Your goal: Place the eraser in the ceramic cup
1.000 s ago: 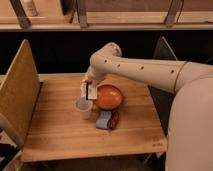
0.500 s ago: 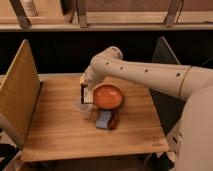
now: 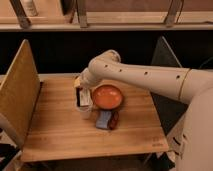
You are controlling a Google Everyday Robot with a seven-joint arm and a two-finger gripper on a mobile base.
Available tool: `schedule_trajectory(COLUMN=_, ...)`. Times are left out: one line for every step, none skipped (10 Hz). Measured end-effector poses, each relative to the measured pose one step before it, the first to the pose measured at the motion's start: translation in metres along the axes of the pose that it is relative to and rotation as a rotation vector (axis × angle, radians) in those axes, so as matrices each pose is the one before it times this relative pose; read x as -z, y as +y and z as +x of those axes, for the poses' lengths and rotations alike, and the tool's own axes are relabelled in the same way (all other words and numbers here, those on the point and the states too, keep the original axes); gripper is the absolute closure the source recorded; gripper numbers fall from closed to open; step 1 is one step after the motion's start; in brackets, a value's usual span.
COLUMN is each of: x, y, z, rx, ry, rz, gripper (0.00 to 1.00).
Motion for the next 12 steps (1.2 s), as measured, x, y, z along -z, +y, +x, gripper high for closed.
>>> schedule_trajectory(x=-0.00038, y=0.00014, z=0.00018, rx=0.00004, ry=0.00063, rz=-0.00026, gripper=1.00)
schedule_trajectory(x=-0.00044, y=-0.00025, z=0.00028, rx=-0.00045, ry=0.00077, rz=-0.00006, gripper=1.00)
schedule_trajectory(x=0.00023, y=-0.00003, z=-0.00015, rx=0.00004, ry=-0.00040, rz=0.00017, gripper=1.00)
schedule_trajectory(x=-0.00019, y=0.00016, z=0.00006, rx=0.00062, ry=0.00022, rz=0.00003, gripper=1.00)
schedule_trajectory(x=-0.00033, y=0.00055, z=-0.00011, rx=0.00412, ry=0.00007, rz=0.00027, gripper=1.00)
schedule_trajectory(x=-0.00473, y=0.01050, z=0.00038, rx=0.03106, ry=0.00623, rz=-0.00560, gripper=1.00)
schedule_trajectory(x=-0.00556, y=0.01346, z=-0.00037, rx=0.03398, ry=0.00647, rz=-0.00749, gripper=1.00)
schedule_trajectory(x=-0.00456, y=0.01036, z=-0.00046, rx=0.02604, ry=0.00613, rz=-0.00592, gripper=1.00)
schedule_trajectory(x=-0.00258, y=0.00497, z=-0.00217, rx=0.01830, ry=-0.00020, rz=-0.00106, gripper=1.00)
schedule_trajectory(x=-0.00305, y=0.00676, z=-0.00500, rx=0.02438, ry=-0.00703, rz=-0.00350, gripper=1.00)
schedule_trajectory(x=-0.00174, y=0.00249, z=-0.00770, rx=0.01479, ry=-0.01764, rz=-0.00132, gripper=1.00)
schedule_trajectory(x=0.00040, y=-0.00091, z=-0.01063, rx=0.00950, ry=-0.02852, rz=-0.00172, gripper=1.00)
